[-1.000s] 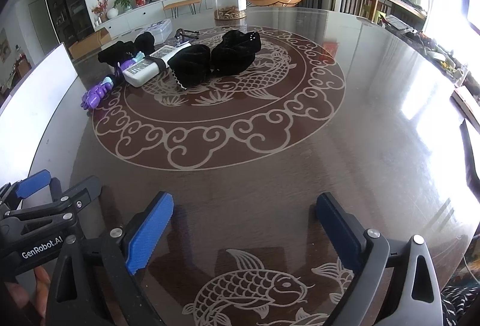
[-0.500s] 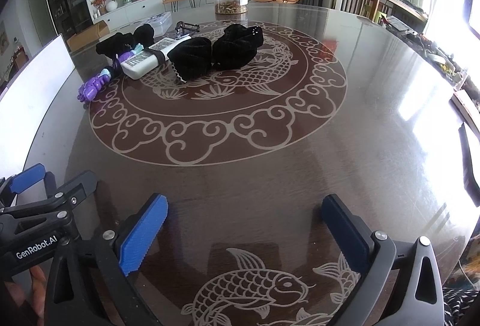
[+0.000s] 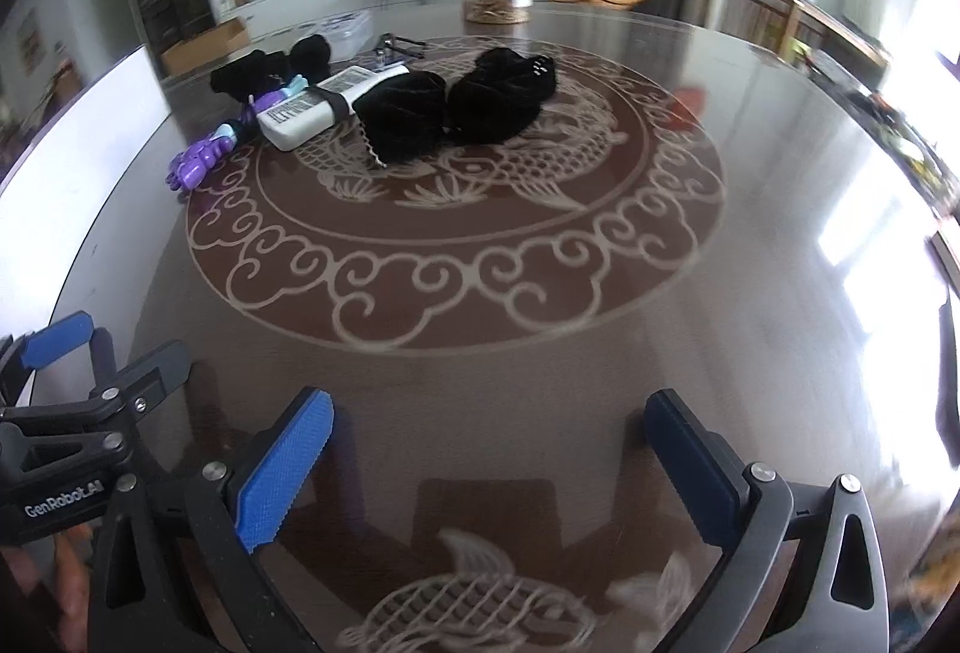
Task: Organize objects
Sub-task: 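Move both open grippers back toward the remaining items on the table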
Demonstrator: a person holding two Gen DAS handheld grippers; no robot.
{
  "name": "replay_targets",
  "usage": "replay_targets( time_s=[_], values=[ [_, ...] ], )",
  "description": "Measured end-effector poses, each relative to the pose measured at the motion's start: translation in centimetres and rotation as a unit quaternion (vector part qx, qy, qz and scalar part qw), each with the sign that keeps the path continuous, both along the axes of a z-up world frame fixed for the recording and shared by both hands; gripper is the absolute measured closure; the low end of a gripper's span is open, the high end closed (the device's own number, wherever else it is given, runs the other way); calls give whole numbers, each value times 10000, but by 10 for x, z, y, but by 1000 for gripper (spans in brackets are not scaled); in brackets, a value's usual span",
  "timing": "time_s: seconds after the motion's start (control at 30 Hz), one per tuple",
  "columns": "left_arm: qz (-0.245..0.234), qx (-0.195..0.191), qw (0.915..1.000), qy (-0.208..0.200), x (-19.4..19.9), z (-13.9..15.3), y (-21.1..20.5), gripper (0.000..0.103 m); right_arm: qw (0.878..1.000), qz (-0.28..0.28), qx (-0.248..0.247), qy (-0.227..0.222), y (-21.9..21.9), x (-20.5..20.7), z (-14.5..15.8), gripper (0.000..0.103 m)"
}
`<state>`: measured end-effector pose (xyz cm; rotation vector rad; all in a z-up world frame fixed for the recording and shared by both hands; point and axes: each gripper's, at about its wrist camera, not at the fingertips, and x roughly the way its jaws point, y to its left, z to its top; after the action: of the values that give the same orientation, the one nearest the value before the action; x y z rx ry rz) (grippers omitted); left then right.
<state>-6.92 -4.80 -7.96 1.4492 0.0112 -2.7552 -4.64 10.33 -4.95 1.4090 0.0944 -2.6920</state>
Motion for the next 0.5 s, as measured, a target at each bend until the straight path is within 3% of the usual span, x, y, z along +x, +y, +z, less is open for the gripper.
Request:
replay_targets(
  time_s=[0.17, 0.27, 0.33, 0.5],
  values=[
    [-14, -3, 9999, -102, -7, 1, -2, 0, 10000, -34, 12, 29, 2, -2, 0, 0],
    [222, -52, 9997, -27, -25, 13, -11, 0, 10000, -34, -1, 30, 3, -2, 0, 0],
    [419, -75, 9991, 36, -48, 25, -18, 0, 10000, -33, 2, 29, 3, -3, 0, 0],
    [515, -354, 9972, -411, -123, 24, -24, 0, 10000, -31, 1, 29, 3, -2, 0, 0]
  ],
)
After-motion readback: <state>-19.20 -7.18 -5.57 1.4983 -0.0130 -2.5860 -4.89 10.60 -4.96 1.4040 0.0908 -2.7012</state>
